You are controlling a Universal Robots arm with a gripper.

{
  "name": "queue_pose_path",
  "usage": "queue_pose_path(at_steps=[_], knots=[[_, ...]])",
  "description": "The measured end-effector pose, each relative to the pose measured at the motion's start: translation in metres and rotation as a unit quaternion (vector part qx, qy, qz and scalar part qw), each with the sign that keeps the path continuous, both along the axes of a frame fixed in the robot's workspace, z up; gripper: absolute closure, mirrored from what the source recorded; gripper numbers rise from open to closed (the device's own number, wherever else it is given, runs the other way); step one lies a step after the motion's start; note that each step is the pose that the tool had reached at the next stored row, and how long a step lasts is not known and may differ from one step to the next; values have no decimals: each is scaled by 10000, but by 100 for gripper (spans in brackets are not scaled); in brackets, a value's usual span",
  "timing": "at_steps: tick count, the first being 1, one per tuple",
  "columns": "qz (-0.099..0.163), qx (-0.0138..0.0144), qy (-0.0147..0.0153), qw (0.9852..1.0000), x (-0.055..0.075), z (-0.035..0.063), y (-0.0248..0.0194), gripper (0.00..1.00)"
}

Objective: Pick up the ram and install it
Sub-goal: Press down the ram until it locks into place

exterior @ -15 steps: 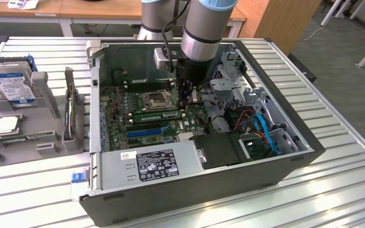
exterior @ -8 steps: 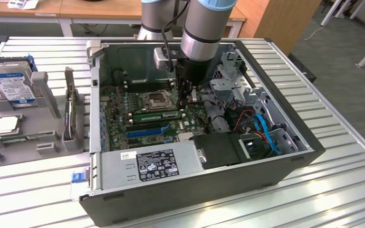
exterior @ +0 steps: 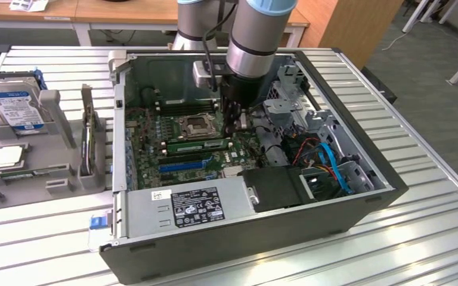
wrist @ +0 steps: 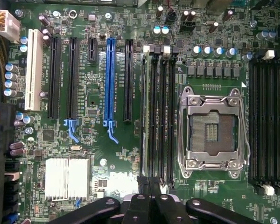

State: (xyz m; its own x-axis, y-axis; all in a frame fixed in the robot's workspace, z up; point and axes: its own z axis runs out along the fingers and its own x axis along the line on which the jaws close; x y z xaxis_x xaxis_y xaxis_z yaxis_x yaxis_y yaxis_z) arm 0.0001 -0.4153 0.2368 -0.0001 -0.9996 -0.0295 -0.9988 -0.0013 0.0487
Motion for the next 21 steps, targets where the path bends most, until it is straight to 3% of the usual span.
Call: queue_pose_path(at_steps=[21], knots=[[0,0,0,10000,36,-29,0,90]])
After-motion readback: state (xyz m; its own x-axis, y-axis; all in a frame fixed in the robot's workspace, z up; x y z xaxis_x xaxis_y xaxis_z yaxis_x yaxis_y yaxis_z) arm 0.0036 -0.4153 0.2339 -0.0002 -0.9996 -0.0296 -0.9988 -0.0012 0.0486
